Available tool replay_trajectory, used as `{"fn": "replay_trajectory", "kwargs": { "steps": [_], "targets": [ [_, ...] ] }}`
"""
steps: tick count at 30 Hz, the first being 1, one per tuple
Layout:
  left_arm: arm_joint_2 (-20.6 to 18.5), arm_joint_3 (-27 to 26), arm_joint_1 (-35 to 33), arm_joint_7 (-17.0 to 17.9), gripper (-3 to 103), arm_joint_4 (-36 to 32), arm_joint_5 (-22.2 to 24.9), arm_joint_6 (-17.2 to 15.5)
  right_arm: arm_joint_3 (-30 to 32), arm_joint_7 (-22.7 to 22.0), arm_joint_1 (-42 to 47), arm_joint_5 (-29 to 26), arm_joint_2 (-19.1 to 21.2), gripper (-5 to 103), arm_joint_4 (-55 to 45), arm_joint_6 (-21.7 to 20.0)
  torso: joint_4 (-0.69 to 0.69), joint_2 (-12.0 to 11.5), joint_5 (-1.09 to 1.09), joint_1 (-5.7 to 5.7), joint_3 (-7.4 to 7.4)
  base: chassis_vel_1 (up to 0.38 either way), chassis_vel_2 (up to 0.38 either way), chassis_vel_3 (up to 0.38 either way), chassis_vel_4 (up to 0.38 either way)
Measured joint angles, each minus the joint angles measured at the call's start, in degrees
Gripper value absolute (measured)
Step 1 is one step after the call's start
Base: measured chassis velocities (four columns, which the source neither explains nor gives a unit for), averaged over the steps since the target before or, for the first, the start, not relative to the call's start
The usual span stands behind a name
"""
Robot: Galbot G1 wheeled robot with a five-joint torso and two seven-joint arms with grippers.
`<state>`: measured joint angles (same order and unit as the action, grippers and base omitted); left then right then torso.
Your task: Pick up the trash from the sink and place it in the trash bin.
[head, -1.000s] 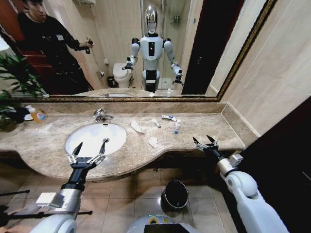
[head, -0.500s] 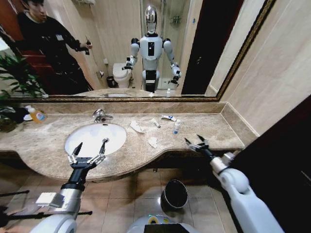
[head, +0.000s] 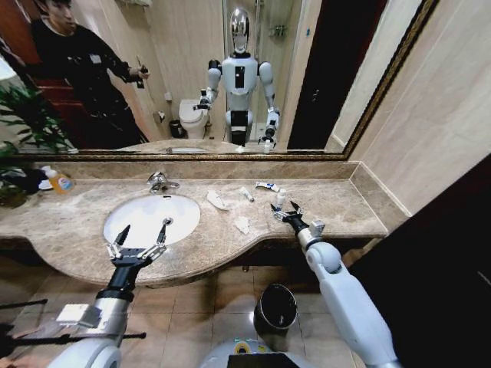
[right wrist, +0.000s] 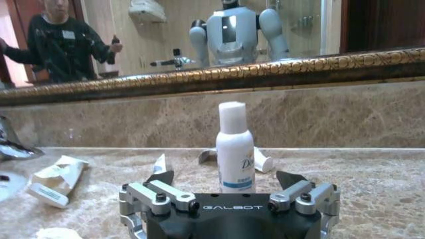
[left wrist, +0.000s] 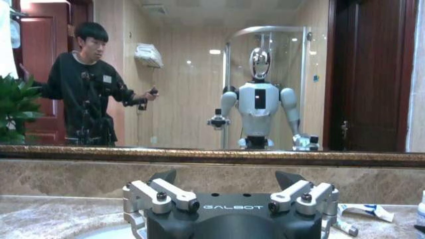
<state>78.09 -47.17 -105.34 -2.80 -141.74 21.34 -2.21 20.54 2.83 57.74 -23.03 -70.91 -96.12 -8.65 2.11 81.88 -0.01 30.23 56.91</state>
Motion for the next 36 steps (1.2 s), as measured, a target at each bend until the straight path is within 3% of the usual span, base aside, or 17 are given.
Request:
{"fn": "replay_trajectory", "kwargs": {
  "steps": [3, 6, 23, 27, 30, 31, 33, 34, 35, 36],
  "targets": [
    [0.0, 0.0, 0.0, 0.0, 100, 0.0, 0.0, 0.0, -1.96, -1.98, -2.2, 1.52, -1.28, 101, 2.24, -0.03, 0.0, 0.0, 0.0, 0.0, 0.0, 0.0, 0.0, 0.0, 0.0],
    [0.0, 0.0, 0.0, 0.0, 100, 0.0, 0.0, 0.0, -3.23, -3.42, -3.14, 2.61, -1.85, 94, 3.03, 0.25, 0.0, 0.0, 0.0, 0.0, 0.0, 0.0, 0.0, 0.0, 0.0],
    [0.0, 0.0, 0.0, 0.0, 100, 0.0, 0.0, 0.0, -5.59, -6.98, -7.25, 3.96, -4.04, 32, 7.19, 2.09, 0.0, 0.0, 0.0, -0.01, 0.0, 0.0, 0.0, 0.0, 0.0],
    [0.0, 0.0, 0.0, 0.0, 100, 0.0, 0.0, 0.0, -5.32, -7.22, -7.69, 3.46, -3.56, 24, 6.64, 2.34, 0.01, 0.0, 0.02, 0.0, 0.0, 0.0, 0.0, 0.0, 0.0],
    [-0.01, 0.0, 0.0, -0.02, 100, 0.01, 0.0, 0.0, -2.83, -6.47, -4.35, -1.0, 2.18, 15, -3.17, -1.55, 0.02, 0.0, 0.03, 0.0, -0.01, 0.0, 0.0, 0.0, 0.0],
    [-0.01, 0.0, 0.0, -0.02, 100, 0.01, 0.0, 0.0, -2.83, -6.47, -4.35, -1.0, 2.18, 15, -3.17, -1.55, 0.02, 0.0, 0.03, 0.0, -0.01, 0.0, 0.0, 0.0, 0.0],
    [-0.01, 0.0, 0.0, 0.0, 100, 0.0, 0.0, 0.0, 1.09, -6.08, 0.96, -5.7, 8.49, 14, -13.34, -5.71, -0.01, 0.0, 0.01, 0.0, -0.01, 0.0, 0.0, 0.0, 0.0],
    [-0.01, 0.0, 0.0, 0.0, 100, 0.0, 0.0, 0.0, 1.09, -6.08, 0.96, -5.7, 8.49, 14, -13.34, -5.71, -0.01, 0.0, 0.01, 0.0, -0.01, 0.0, 0.0, 0.0, 0.0],
    [0.0, 0.0, 0.01, 0.0, 100, 0.0, 0.0, 0.0, 3.06, -6.55, 3.69, -9.26, 12.14, 14, -17.41, -7.82, -0.02, 0.02, 0.0, -0.02, -0.02, 0.0, 0.0, 0.0, 0.0],
    [0.0, 0.0, 0.01, 0.0, 100, 0.0, 0.0, 0.0, 3.06, -6.55, 3.69, -9.26, 12.14, 14, -17.41, -7.82, -0.02, 0.02, 0.0, -0.02, -0.02, 0.0, 0.0, 0.0, 0.0]
  ]
}}
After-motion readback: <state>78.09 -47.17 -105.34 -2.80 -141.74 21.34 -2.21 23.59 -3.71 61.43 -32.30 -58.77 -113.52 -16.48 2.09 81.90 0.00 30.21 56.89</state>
